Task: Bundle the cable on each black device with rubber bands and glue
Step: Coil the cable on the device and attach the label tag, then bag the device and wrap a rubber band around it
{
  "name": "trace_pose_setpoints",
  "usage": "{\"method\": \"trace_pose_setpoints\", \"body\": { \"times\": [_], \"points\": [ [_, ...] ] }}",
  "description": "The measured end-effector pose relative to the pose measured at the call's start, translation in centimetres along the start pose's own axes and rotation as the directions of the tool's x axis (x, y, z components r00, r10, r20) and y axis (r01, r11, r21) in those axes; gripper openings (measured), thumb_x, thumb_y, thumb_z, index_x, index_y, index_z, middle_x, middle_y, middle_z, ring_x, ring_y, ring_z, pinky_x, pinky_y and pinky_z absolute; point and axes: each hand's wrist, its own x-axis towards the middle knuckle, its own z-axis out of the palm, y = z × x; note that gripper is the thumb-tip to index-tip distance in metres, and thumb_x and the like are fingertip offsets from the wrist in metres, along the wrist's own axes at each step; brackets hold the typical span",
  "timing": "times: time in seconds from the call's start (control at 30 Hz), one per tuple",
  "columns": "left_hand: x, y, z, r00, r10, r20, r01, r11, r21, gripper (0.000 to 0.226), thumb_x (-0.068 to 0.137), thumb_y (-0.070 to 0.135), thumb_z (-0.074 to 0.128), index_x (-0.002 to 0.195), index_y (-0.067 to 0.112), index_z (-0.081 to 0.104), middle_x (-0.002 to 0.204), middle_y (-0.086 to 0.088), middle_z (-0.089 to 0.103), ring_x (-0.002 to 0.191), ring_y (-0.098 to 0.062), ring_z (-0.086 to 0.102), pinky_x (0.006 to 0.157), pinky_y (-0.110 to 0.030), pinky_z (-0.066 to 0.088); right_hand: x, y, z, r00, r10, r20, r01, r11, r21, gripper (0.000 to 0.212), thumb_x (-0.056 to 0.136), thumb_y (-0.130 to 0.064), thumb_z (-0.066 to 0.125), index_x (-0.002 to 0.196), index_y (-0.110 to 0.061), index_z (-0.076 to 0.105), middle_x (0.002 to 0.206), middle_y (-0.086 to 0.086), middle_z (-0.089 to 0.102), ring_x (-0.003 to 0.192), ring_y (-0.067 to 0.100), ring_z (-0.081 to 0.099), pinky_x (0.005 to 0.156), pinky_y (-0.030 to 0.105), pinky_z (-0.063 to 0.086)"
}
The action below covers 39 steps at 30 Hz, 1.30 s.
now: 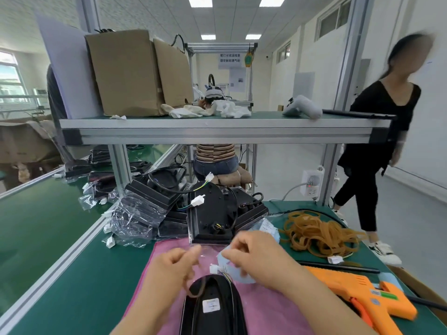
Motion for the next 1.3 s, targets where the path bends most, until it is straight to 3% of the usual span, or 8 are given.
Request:
{"method": "trace_pose_setpoints", "body": {
  "times": [0.13, 0.2, 0.6, 0.77, 0.9, 1.07, 1.17, 1.3],
  "points": [
    [0.4, -0.9, -1.9, 0.977, -0.205, -0.066, 0.189, 0.963, -0.194, 0.044, 0.085, 0.037, 0.072, 0.057, 0.012, 0.051, 0.054, -0.008, 0.046, 0.044, -0.016, 0.034, 0.048, -0.024, 0.03, -0.9, 1.8, 2.3, 0.937, 0.239, 0.255, -0.158, 0.941, -0.3, 0.054, 0.087, -0.065, 0.05, 0.055, -0.022, 0.055, 0.061, -0.004, 0.042, 0.058, 0.012, 0.04, 0.05, 0.027, 0.026],
    [0.5, -1.4, -2.2, 0.966, -0.249, -0.065, 0.233, 0.954, -0.189, 0.044, 0.082, 0.037, 0.075, 0.057, 0.012, 0.05, 0.053, -0.009, 0.047, 0.046, -0.016, 0.033, 0.05, -0.026, 0.027, -0.7, 2.1, 3.3, 0.936, 0.274, 0.223, -0.218, 0.944, -0.246, 0.036, 0.079, -0.07, 0.054, 0.051, -0.048, 0.056, 0.064, -0.01, 0.037, 0.067, 0.014, 0.038, 0.051, 0.024, 0.022],
    [1.0, -2.5, -4.0, 0.887, -0.409, 0.213, 0.461, 0.785, -0.413, 0.029, 0.094, 0.036, 0.06, 0.091, 0.007, 0.066, 0.079, -0.012, 0.071, 0.057, -0.019, 0.061, 0.063, -0.031, 0.053, 0.8, 3.0, 4.3, 0.854, 0.421, 0.306, -0.462, 0.884, 0.073, 0.034, 0.042, -0.069, 0.079, 0.041, -0.044, 0.057, 0.071, -0.011, 0.027, 0.058, 0.003, 0.033, 0.048, 0.021, 0.025],
    [1.1, -2.8, -4.1, 0.889, -0.313, 0.335, 0.456, 0.674, -0.581, 0.027, 0.097, -0.006, 0.04, 0.116, -0.009, 0.058, 0.103, -0.025, 0.071, 0.06, -0.026, 0.064, 0.05, -0.031, 0.057, 0.9, 2.8, 4.6, 0.852, 0.415, 0.318, -0.452, 0.89, 0.049, 0.049, 0.05, -0.067, 0.076, 0.075, -0.026, 0.062, 0.082, -0.009, 0.05, 0.073, 0.007, 0.047, 0.056, 0.024, 0.033],
    [0.9, -3.0, -4.6, 0.906, -0.267, 0.328, 0.411, 0.74, -0.533, 0.039, 0.093, -0.018, 0.039, 0.121, 0.0, 0.059, 0.109, -0.017, 0.073, 0.058, -0.02, 0.065, 0.043, -0.025, 0.054, 0.2, 2.5, 4.0, 0.862, 0.385, 0.329, -0.462, 0.864, 0.201, 0.035, 0.062, -0.049, 0.08, 0.062, -0.024, 0.055, 0.059, -0.017, 0.052, 0.054, -0.003, 0.049, 0.043, 0.013, 0.034],
    [1.0, -2.4, -5.8, 0.959, -0.205, 0.195, 0.277, 0.822, -0.498, 0.031, 0.086, 0.0, 0.061, 0.116, 0.003, 0.055, 0.105, -0.016, 0.074, 0.046, -0.009, 0.055, 0.037, -0.015, 0.047, -0.9, 1.1, 3.3, 0.903, 0.281, 0.325, -0.404, 0.812, 0.421, 0.06, 0.046, -0.039, 0.084, 0.096, -0.013, 0.064, 0.094, 0.004, 0.074, 0.087, 0.017, 0.071, 0.082, 0.035, 0.057],
    [1.3, -1.6, -6.2, 0.975, -0.17, 0.141, 0.216, 0.868, -0.448, 0.04, 0.075, 0.024, 0.067, 0.102, -0.002, 0.053, 0.086, -0.02, 0.074, 0.044, -0.009, 0.057, 0.038, -0.016, 0.049, -1.5, 0.0, 2.2, 0.939, 0.194, 0.285, -0.318, 0.807, 0.498, 0.071, 0.041, -0.035, 0.087, 0.103, -0.02, 0.057, 0.102, 0.004, 0.07, 0.086, 0.019, 0.067, 0.074, 0.032, 0.054],
    [1.4, 0.0, -6.6, 0.977, -0.056, 0.206, 0.147, 0.877, -0.457, 0.057, 0.065, 0.046, 0.077, 0.091, 0.001, 0.052, 0.111, -0.028, 0.069, 0.086, -0.029, 0.073, 0.07, -0.03, 0.063, -1.6, -1.7, -0.7, 0.972, 0.03, 0.231, -0.177, 0.743, 0.646, 0.084, 0.048, -0.013, 0.089, 0.124, -0.022, 0.053, 0.113, 0.011, 0.071, 0.104, 0.028, 0.069, 0.096, 0.045, 0.054]
  ]
}}
